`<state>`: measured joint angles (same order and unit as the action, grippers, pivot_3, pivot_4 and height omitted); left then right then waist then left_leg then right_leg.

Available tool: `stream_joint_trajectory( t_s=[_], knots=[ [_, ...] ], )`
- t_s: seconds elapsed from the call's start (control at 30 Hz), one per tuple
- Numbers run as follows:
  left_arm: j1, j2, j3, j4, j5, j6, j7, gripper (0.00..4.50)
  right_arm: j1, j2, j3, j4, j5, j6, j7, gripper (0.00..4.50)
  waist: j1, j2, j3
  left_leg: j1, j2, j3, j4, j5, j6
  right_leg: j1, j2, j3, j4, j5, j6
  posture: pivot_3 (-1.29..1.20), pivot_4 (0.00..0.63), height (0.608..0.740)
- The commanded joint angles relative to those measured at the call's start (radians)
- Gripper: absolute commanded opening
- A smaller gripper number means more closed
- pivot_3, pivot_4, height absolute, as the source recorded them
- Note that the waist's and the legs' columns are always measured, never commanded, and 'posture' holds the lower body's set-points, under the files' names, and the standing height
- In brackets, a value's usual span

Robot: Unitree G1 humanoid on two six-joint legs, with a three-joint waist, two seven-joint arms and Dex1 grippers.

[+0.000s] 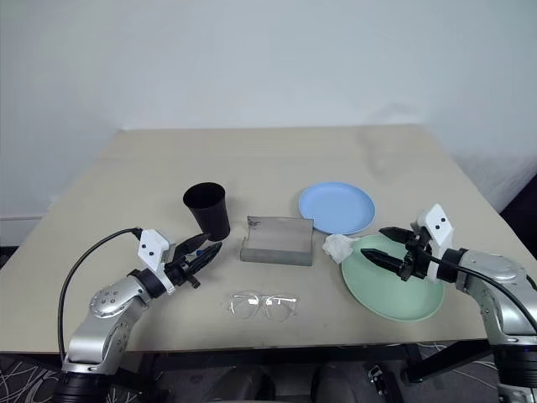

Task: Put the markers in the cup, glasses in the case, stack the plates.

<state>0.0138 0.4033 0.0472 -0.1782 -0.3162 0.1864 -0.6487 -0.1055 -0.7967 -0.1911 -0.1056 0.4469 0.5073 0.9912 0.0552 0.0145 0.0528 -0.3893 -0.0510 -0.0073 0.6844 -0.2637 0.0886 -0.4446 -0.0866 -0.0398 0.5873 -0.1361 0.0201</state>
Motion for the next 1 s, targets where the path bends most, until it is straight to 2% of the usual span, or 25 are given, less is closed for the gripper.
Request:
stream_joint_trajectory(
  t_s=[0.03,0.23,0.43,0.63,0.83,1.0],
  knots=[
    [-0.01,-0.015,-0.005,-0.031,0.002,-0.022,0.013,1.78,0.021,-0.076,-0.015,-0.093,0.015,0.046,0.033,3.85,0.0,0.0,0.0,0.0,0.0,0.0,0.0,0.0,0.0,0.0,0.0,0.0,0.0,0.0,0.0,0.0,0.0,0.74],
    [0.005,-0.033,-0.017,-0.029,0.007,-0.029,0.016,1.78,0.071,-0.202,0.007,-0.166,0.028,0.071,0.149,3.85,0.0,-0.002,0.001,-0.002,0.0,-0.001,0.0,0.0,0.0,0.0,0.0,-0.001,-0.002,0.0,0.0,0.0,0.0,0.74],
    [-0.008,-0.035,-0.037,-0.015,0.012,-0.034,0.011,1.78,0.065,-0.25,0.085,-0.139,-0.036,0.001,0.207,3.85,0.0,-0.002,0.001,-0.003,0.004,0.001,0.001,0.0,0.0,0.0,0.0,-0.005,-0.005,0.0,0.0,0.0,0.0,0.74],
    [-0.018,-0.039,-0.049,-0.006,0.013,-0.034,0.003,1.78,0.071,-0.305,0.126,-0.011,-0.148,-0.221,0.296,3.85,0.0,-0.002,0.001,-0.004,0.009,0.004,0.001,0.0,0.0,0.0,0.0,-0.013,-0.012,0.0,0.001,0.0,0.0,0.74],
    [-0.035,-0.042,-0.065,0.008,0.014,-0.035,-0.007,1.78,-0.027,-0.363,0.174,0.132,-0.173,-0.358,0.473,3.85,0.0,-0.001,0.001,-0.004,0.01,0.006,0.001,-0.001,0.001,0.0,0.0,-0.012,-0.013,0.001,0.001,0.0,0.0,0.74],
    [-0.054,-0.043,-0.071,0.022,0.015,-0.038,-0.014,1.78,-0.091,-0.388,0.259,0.234,-0.263,-0.482,0.561,3.85,0.0,-0.002,0.001,-0.003,0.012,0.007,0.001,-0.001,0.001,0.0,0.0,-0.014,-0.013,0.001,0.001,0.0,0.0,0.74]
  ],
)
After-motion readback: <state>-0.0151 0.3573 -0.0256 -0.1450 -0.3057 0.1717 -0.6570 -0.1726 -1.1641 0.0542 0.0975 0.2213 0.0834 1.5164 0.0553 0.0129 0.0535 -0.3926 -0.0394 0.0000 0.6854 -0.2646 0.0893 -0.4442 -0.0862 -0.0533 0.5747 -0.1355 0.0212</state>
